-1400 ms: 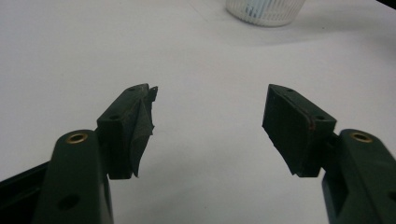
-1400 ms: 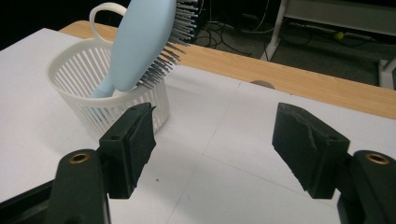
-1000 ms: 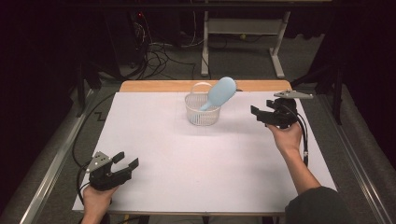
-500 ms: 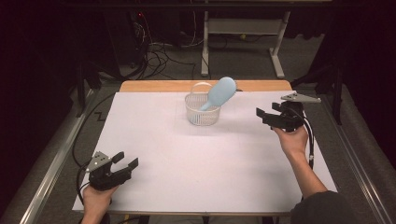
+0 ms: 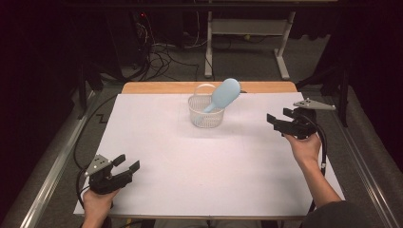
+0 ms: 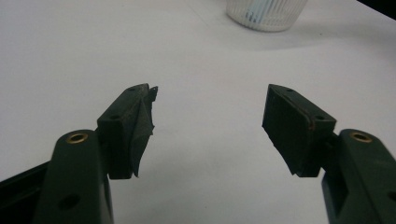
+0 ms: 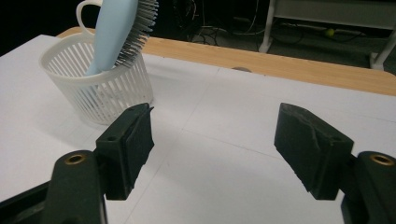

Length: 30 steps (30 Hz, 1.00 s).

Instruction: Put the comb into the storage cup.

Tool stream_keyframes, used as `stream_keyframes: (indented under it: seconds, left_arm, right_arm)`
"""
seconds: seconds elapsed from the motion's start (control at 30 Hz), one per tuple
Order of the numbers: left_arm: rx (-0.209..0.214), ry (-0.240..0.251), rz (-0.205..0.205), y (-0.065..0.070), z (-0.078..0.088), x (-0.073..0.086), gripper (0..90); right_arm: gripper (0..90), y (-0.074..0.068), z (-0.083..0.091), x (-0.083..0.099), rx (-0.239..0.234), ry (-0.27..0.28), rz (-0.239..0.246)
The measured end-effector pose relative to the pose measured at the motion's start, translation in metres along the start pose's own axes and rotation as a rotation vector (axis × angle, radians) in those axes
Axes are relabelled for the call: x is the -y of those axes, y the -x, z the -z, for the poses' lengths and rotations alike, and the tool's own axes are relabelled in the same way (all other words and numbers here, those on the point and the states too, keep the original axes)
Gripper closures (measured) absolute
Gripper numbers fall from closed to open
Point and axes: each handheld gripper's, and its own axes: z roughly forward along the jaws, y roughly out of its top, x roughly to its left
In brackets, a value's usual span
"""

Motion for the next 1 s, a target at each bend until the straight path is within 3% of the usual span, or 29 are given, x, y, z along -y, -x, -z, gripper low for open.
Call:
stream_keyframes:
  seconds: [0.5, 0.7, 1.0]
  left_arm:
    - [0.007, 0.000, -0.003, 0.001, -0.001, -0.001, 34.0]
    - [0.011, -0.002, 0.003, 0.001, -0.002, -0.002, 34.1]
    - [0.013, -0.004, 0.004, 0.001, -0.003, -0.002, 34.2]
  right_arm:
    - [27.8, 0.001, 0.012, 0.007, -0.012, 0.014, -0.004]
    - [27.7, -0.001, 0.024, 0.011, -0.020, 0.026, 0.020]
    - [27.3, 0.004, 0.039, 0.019, -0.013, 0.042, 0.015]
